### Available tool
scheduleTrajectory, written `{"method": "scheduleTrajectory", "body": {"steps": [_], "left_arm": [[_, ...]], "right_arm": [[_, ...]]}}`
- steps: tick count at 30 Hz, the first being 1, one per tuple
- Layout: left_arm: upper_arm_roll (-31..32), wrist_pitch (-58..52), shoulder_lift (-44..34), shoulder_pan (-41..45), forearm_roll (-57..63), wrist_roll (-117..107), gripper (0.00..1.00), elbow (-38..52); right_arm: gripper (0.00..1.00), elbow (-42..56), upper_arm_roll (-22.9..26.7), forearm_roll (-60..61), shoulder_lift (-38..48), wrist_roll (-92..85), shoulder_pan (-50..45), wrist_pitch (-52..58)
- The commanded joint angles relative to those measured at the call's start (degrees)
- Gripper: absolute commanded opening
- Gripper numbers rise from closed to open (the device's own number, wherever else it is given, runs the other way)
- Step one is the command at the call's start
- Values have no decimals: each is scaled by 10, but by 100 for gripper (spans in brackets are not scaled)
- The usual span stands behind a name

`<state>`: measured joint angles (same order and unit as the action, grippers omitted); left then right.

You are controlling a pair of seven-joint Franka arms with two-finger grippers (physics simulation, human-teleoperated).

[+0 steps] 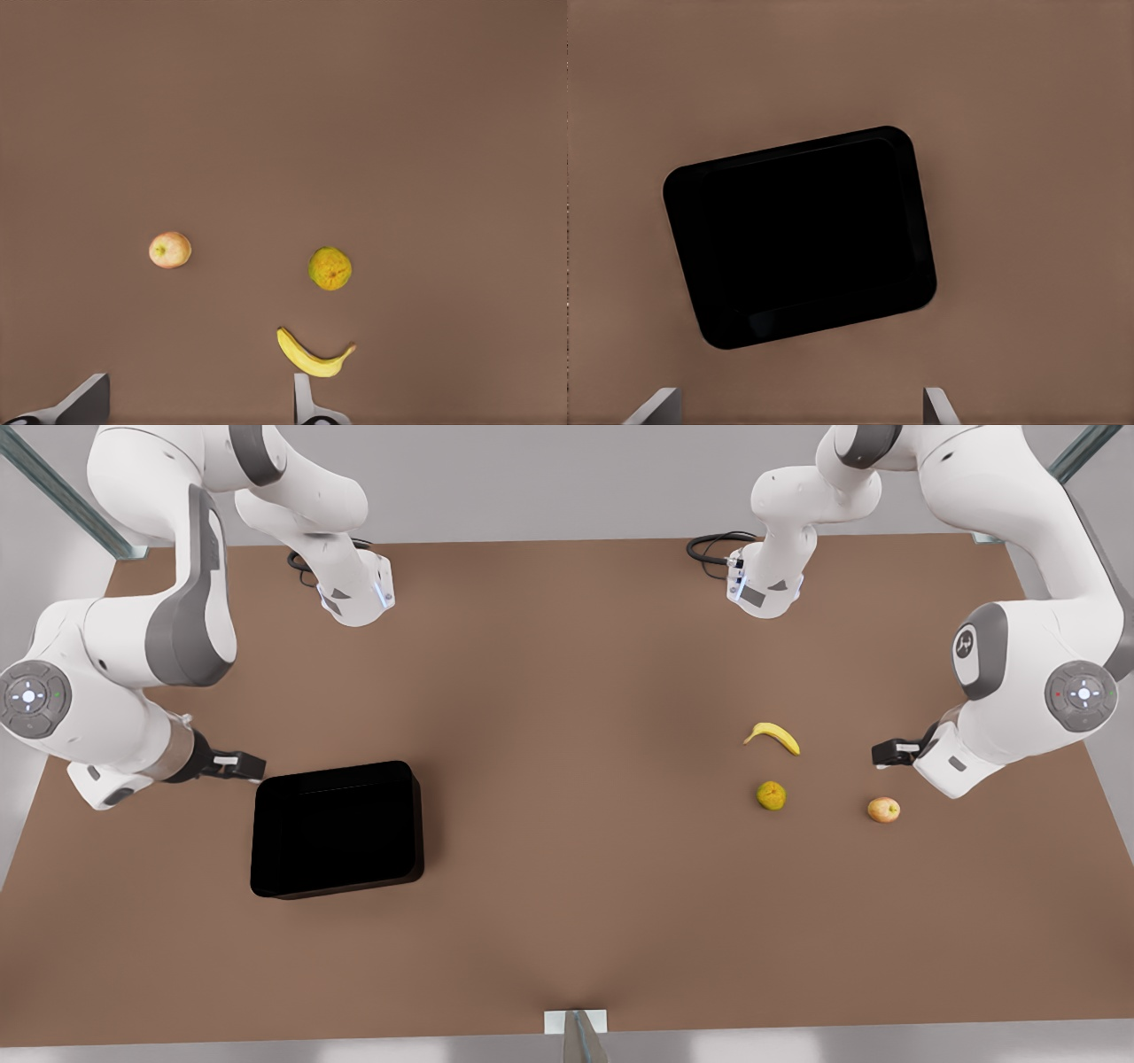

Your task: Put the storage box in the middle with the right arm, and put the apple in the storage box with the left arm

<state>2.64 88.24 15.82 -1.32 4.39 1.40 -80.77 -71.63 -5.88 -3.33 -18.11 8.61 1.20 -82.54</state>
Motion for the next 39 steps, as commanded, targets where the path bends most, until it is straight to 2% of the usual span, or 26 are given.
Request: {"method": "scheduleTrajectory", "body": {"steps": [1, 5, 8, 12, 14, 15, 18, 23, 25, 33, 34, 35, 36, 39], "left_arm": [[0, 0, 0, 0, 0, 0, 100, 0], [0, 1, 33, -2, 2, 0, 100, 4], [-2, 8, 113, -8, 7, 2, 100, 4], [-2, 99, 170, -57, 4, 9, 100, -3], [-2, 108, 183, -66, 4, 9, 100, -4], [-1, 132, 185, -76, 4, 11, 100, -18], [-1, 215, 185, -89, 4, 15, 100, -75], [1, 313, 162, -103, 5, 36, 100, -176], [75, 316, 157, -198, 5, 68, 100, -187], [76, 322, 170, -224, 6, 91, 100, -192], [76, 322, 173, -224, 6, 91, 100, -193], [76, 323, 175, -224, 6, 91, 100, -193], [76, 328, 180, -224, 5, 91, 100, -193], [76, 338, 192, -234, 5, 91, 100, -192]], "right_arm": [[100, 0, 0, 0, 0, 0, 0, 0], [100, -6, 1, -3, 0, -6, 14, 4], [100, -32, 2, -4, -10, -34, 70, -8], [100, -189, 0, -11, 1, -70, 118, -176], [100, -232, 1, -27, 1, -186, 121, -227], [100, -239, 1, -27, -6, -195, 124, -232], [100, -351, 0, -26, 18, -187, 127, -344], [100, -354, -1, -19, -45, -184, 128, -471], [100, -355, 0, -20, -63, -185, 127, -483], [100, -354, 0, -19, -119, -184, 131, -496], [95, -354, 0, -19, -121, -184, 132, -494], [29, -354, 1, -19, -120, -185, 132, -491], [21, -354, 0, -19, -119, -184, 131, -491], [21, -354, 0, -22, -115, -186, 130, -489]]}}
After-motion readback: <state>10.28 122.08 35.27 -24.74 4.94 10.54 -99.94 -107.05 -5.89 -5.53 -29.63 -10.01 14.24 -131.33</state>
